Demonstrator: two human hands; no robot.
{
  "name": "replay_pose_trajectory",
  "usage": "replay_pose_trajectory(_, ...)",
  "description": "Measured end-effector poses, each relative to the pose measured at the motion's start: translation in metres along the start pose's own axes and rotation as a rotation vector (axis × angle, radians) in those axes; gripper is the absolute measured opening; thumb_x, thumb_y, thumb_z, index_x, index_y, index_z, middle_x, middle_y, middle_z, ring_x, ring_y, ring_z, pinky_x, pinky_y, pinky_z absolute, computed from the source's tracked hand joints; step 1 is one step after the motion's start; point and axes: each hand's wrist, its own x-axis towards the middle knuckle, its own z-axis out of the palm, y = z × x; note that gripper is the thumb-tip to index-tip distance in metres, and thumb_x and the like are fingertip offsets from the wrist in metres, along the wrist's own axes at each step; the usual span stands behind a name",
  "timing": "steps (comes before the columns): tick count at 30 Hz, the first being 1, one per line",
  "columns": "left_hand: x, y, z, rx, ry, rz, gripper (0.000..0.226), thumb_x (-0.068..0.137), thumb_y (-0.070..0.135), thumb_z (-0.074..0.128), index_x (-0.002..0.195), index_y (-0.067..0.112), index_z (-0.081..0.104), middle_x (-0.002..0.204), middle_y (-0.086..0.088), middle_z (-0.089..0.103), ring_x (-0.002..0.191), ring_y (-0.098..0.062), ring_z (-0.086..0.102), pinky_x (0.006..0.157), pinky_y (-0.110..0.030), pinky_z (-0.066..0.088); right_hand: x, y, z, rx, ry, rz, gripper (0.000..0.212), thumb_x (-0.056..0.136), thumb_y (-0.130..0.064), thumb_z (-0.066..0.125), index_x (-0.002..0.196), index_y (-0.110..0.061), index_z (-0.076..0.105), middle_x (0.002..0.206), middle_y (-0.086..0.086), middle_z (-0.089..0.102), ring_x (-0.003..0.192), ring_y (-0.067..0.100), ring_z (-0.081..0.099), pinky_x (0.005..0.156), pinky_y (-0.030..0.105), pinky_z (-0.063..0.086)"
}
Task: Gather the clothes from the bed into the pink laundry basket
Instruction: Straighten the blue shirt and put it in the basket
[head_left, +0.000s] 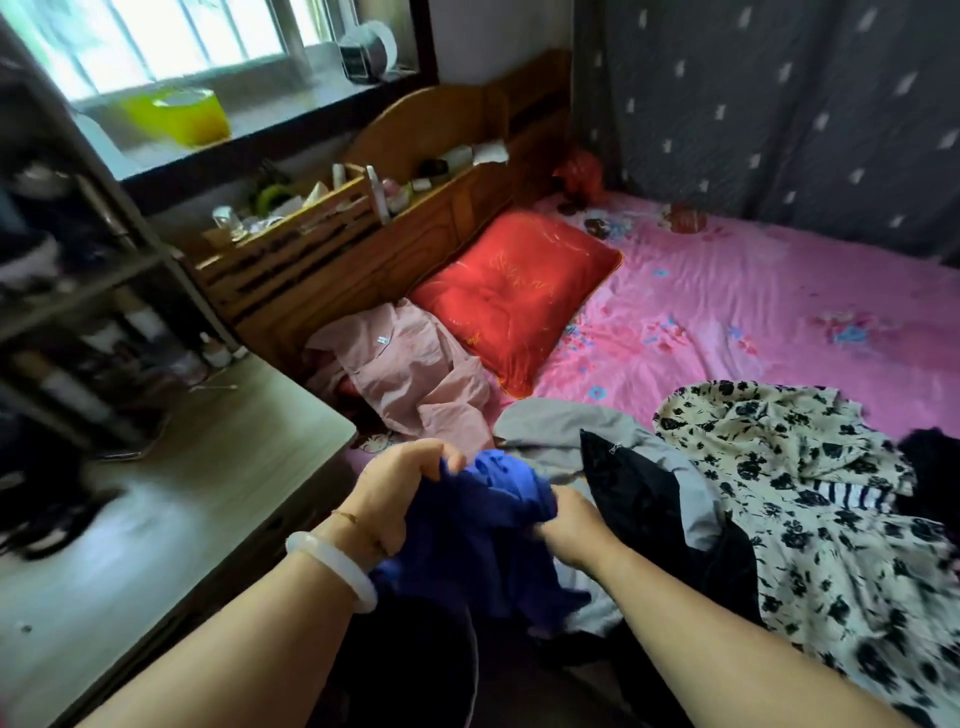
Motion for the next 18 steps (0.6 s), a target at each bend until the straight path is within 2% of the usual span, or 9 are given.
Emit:
replay_pose_trajectory(2, -0.034, 0.010, -0.015, 0.050, -0.021, 0.011, 0.011, 0.050, 0.010, 0.047, 0.053, 0.012, 0.057, 0.064, -0.010, 0.050, 0.065, -0.024, 0.048, 0.066, -0.030, 0.039, -0.025, -0.027, 0.006, 0.283, 0.014, 0.029, 0.016, 0.074, -0.009, 0.065, 0.086, -0.019, 0.068, 0.089, 0.003, 0.070, 0.082, 0.020, 0.062, 0.068, 0.028, 0.051)
replay_pose_trajectory(4, -0.060, 0.016, -0.029, 0.287, -0.009, 0.029, 0.011, 0.056, 0.013, 0.050, 0.053, 0.016, 0.060, 0.055, -0.001, 0.051, 0.054, -0.013, 0.047, 0.053, -0.021, 0.038, -0.045, -0.054, 0.005, 0.472, 0.017, -0.025, 0.019, 0.080, 0.001, 0.060, 0.084, -0.015, 0.070, 0.085, 0.003, 0.069, 0.079, 0.017, 0.062, 0.069, 0.024, 0.052)
replay_pose_trajectory(6, -0.078, 0.009, -0.048, 0.638, 0.017, 0.041, 0.014, 0.070, 0.017, 0.062, 0.058, 0.020, 0.065, 0.057, 0.006, 0.057, 0.054, -0.006, 0.048, 0.052, -0.018, 0.040, -0.070, -0.088, 0.001, 0.487, -0.074, -0.150, 0.020, 0.083, 0.003, 0.056, 0.088, -0.011, 0.069, 0.083, 0.002, 0.068, 0.077, 0.014, 0.061, 0.069, 0.022, 0.050)
replay_pose_trajectory(7, -0.088, 0.005, -0.053, 0.750, 0.045, 0.062, 0.003, 0.071, 0.020, 0.068, 0.070, 0.022, 0.068, 0.068, 0.005, 0.063, 0.062, -0.006, 0.053, 0.060, -0.020, 0.045, -0.085, -0.105, -0.001, 0.455, -0.137, -0.213, 0.019, 0.083, 0.002, 0.056, 0.084, -0.011, 0.069, 0.077, -0.001, 0.067, 0.072, 0.011, 0.060, 0.067, 0.021, 0.049)
replay_pose_trajectory(10, -0.107, -0.007, -0.068, 0.823, 0.149, 0.350, 0.083, 0.052, 0.030, 0.075, 0.130, 0.019, 0.048, 0.121, 0.000, 0.053, 0.109, -0.012, 0.053, 0.098, -0.025, 0.044, -0.129, -0.154, -0.006, 0.254, -0.332, -0.399, 0.014, 0.079, 0.000, 0.059, 0.075, -0.013, 0.064, 0.063, -0.007, 0.061, 0.056, 0.003, 0.055, 0.057, 0.017, 0.045)
replay_pose_trajectory(12, -0.125, -0.011, -0.070, 0.843, 0.050, 0.524, 0.107, 0.049, 0.025, 0.079, 0.144, 0.019, 0.030, 0.132, 0.001, 0.046, 0.122, -0.011, 0.046, 0.106, -0.023, 0.037, -0.159, -0.181, -0.002, 0.111, -0.428, -0.479, 0.019, 0.073, -0.002, 0.063, 0.086, -0.015, 0.064, 0.069, -0.005, 0.062, 0.058, 0.003, 0.056, 0.058, 0.017, 0.045)
replay_pose_trajectory(14, -0.142, -0.015, -0.070, 0.781, -0.005, 0.540, 0.103, 0.051, 0.023, 0.085, 0.141, 0.027, 0.035, 0.127, 0.002, 0.056, 0.116, -0.011, 0.055, 0.102, -0.028, 0.044, -0.181, -0.198, 0.004, 0.028, -0.449, -0.507, 0.021, 0.074, 0.001, 0.065, 0.085, -0.017, 0.063, 0.070, -0.005, 0.062, 0.056, -0.002, 0.056, 0.056, 0.015, 0.044)
replay_pose_trajectory(16, -0.154, -0.022, -0.074, 0.736, 0.094, 0.568, 0.073, 0.055, 0.026, 0.082, 0.122, 0.029, 0.053, 0.109, 0.006, 0.066, 0.101, -0.010, 0.063, 0.091, -0.033, 0.051, -0.196, -0.206, 0.004, 0.053, -0.441, -0.522, 0.015, 0.075, -0.002, 0.071, 0.084, -0.012, 0.064, 0.072, -0.004, 0.063, 0.062, 0.000, 0.057, 0.060, 0.018, 0.046)
replay_pose_trajectory(18, -0.167, -0.028, -0.082, 0.688, 0.231, 0.565, 0.040, 0.063, 0.023, 0.075, 0.101, 0.029, 0.063, 0.092, 0.009, 0.071, 0.086, -0.008, 0.066, 0.082, -0.035, 0.054, -0.204, -0.205, 0.004, 0.122, -0.470, -0.508, 0.029, 0.071, -0.018, 0.082, 0.092, -0.019, 0.062, 0.081, -0.008, 0.064, 0.074, 0.001, 0.059, 0.068, 0.018, 0.047)
